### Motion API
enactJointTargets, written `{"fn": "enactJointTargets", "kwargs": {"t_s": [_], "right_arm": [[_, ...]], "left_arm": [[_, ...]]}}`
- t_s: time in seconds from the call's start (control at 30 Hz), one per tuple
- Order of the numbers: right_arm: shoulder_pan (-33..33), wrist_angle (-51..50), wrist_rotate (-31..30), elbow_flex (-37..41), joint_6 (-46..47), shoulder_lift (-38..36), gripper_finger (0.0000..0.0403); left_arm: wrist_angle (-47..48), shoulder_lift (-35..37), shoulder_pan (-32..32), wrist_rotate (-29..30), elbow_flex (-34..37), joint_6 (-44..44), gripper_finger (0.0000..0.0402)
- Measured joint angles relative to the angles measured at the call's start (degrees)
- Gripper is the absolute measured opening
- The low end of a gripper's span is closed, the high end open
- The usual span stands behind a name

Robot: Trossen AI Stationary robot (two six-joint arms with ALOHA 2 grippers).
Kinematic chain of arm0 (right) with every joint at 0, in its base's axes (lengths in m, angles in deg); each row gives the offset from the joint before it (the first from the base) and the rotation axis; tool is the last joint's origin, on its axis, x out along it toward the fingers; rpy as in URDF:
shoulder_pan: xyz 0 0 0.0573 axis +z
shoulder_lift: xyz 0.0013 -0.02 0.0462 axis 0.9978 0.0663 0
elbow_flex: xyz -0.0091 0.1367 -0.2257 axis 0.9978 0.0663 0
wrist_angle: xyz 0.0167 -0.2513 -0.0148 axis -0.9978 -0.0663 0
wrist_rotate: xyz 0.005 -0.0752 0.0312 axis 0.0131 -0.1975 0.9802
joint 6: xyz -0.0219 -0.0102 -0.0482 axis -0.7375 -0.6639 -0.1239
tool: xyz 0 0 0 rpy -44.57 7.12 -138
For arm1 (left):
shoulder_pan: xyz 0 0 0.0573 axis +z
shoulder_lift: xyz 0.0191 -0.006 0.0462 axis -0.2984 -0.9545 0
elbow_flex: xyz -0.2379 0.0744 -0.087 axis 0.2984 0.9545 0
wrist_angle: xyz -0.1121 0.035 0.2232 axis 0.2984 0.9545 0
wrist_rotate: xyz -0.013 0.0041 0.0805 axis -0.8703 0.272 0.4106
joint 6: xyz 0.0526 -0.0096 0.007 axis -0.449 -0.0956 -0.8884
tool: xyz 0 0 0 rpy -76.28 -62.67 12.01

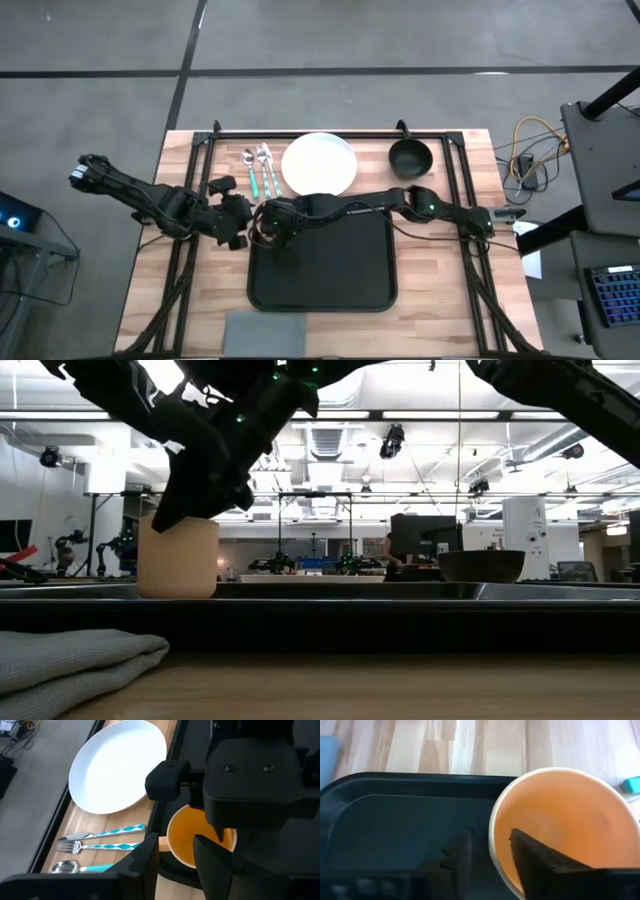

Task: Set up tray
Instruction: Put the orange mug on the black serving tray

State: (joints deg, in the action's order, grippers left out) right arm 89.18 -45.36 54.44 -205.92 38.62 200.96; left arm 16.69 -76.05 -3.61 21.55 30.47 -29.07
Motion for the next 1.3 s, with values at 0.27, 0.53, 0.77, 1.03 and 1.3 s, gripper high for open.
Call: {"fn": "enactJointTargets", "kwargs": {"t_s": [0.27, 0.53, 0.77, 1.03, 1.3], "right_arm": [[-0.11, -3.89, 1.06, 0.00, -5.27, -0.49, 0.0014], [-2.75, -9.34, 8.52, 0.00, -20.87, -0.97, 0.0010], [-4.66, -13.19, 14.82, 0.02, -41.57, -1.28, 0.0009], [-5.22, -13.92, 15.84, 0.07, -57.32, -1.28, 0.0009], [-7.69, -13.45, 18.10, 0.11, -62.05, -1.26, 0.0015]], "left_arm": [[-0.01, 0.00, 0.00, -1.71, -0.02, 1.03, 0.0103], [0.63, 1.10, -0.21, -3.42, -0.08, 0.75, 0.0103], [0.61, 4.35, -2.00, -9.24, -0.09, -0.42, 0.0103], [0.58, 5.55, -3.51, -10.64, -0.09, -0.42, 0.0103], [0.31, 5.05, -3.50, -10.67, -0.09, -0.18, 0.0103]]}}
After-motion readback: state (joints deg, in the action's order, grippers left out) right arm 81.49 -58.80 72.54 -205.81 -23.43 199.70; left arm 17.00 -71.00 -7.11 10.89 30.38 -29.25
